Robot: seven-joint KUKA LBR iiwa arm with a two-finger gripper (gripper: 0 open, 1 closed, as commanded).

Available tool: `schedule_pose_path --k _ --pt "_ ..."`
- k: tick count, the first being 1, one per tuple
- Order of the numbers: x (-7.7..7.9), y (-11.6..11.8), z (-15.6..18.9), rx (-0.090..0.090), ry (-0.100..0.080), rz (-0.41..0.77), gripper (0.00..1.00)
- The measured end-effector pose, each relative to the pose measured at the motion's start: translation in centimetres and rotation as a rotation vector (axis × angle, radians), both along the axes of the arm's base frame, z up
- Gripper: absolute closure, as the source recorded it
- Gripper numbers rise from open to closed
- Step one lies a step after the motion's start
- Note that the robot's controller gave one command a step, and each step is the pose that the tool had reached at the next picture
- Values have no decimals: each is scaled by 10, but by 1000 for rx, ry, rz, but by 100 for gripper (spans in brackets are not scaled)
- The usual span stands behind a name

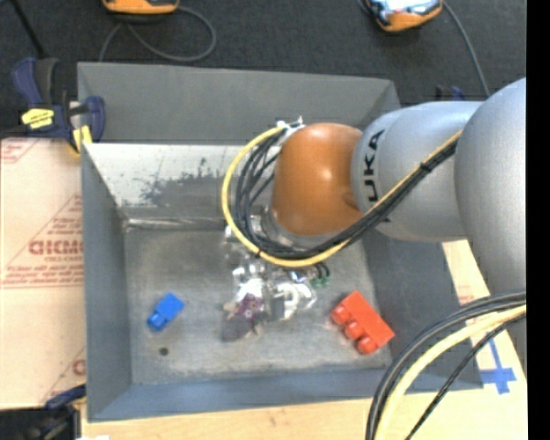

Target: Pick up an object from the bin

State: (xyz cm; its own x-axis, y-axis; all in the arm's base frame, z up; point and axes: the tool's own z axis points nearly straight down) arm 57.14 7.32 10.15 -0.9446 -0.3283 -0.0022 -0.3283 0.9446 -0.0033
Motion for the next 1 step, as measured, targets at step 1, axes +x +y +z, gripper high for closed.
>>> schedule_pose_path --k 1 --pt "-39 -13 11 4 2 -256 0"
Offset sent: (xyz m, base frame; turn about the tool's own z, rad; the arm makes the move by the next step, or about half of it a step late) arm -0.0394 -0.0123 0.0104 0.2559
